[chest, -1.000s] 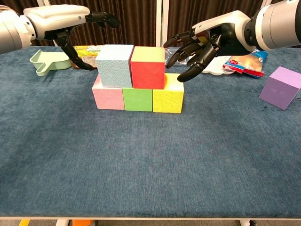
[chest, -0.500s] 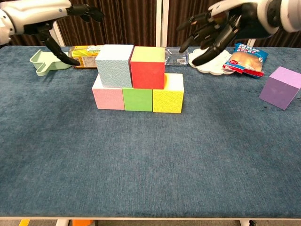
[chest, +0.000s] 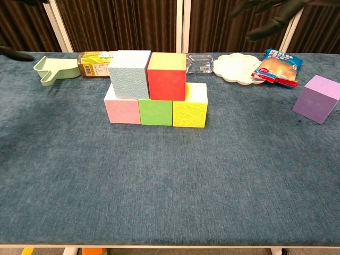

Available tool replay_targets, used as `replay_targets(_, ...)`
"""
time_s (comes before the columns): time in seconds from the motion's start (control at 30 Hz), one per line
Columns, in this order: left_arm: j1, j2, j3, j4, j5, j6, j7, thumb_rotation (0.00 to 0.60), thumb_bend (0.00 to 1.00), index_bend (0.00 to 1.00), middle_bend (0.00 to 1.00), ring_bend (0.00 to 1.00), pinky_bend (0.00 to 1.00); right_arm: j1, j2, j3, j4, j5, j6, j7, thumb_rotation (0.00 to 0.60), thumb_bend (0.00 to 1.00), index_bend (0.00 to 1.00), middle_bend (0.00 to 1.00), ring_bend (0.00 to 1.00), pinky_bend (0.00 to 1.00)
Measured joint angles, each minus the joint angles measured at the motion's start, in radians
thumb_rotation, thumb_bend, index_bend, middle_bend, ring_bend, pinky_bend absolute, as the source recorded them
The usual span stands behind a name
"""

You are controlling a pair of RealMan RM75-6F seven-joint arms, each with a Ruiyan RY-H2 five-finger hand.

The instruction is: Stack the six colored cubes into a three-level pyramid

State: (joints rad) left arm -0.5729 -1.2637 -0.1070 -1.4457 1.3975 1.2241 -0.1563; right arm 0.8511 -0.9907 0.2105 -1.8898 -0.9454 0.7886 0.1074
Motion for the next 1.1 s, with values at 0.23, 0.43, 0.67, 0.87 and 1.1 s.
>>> replay_targets(0.23, 0.121, 0.04, 0.039, -0.047, 0.009, 0.114, -0.028, 0.6, 0.09, 0.13, 0.09, 0.11, 0.08, -0.095, 0.056, -0.09, 0.061, -0.122, 0.058, -0.09, 0.6, 0.17, 0.0, 0.15, 0.0, 0.0)
replay_targets(0.43, 0.177, 0.057, 0.067, -0.109, 0.04, 0.157, -0.002, 0.6, 0.09, 0.13, 0.09, 0.11, 0.08, -0.114, 0.05, -0.135, 0.182, -0.191, 0.049, -0.169, 0.6, 0.09, 0.0, 0.11, 0.0, 0.0)
replay_targets(0.67, 0.208, 0.066, 0.063, -0.154, 0.05, 0.179, 0.019, 0.6, 0.09, 0.13, 0.09, 0.11, 0.08, -0.095, -0.017, -0.182, 0.329, -0.226, -0.011, -0.33, 0.6, 0.01, 0.0, 0.04, 0.0, 0.0)
replay_targets(0.87, 0.224, 0.068, 0.05, -0.17, 0.049, 0.185, 0.015, 0.6, 0.09, 0.13, 0.09, 0.11, 0.08, -0.078, -0.118, -0.204, 0.438, -0.25, -0.048, -0.4, 0.6, 0.01, 0.0, 0.04, 0.0, 0.0)
replay_targets(1.1, 0.237, 0.068, 0.049, -0.168, 0.057, 0.176, 0.006, 0.6, 0.09, 0.13, 0.09, 0.11, 0.08, -0.071, -0.209, -0.214, 0.541, -0.258, -0.072, -0.441, 0.6, 0.04, 0.0, 0.08, 0.0, 0.0)
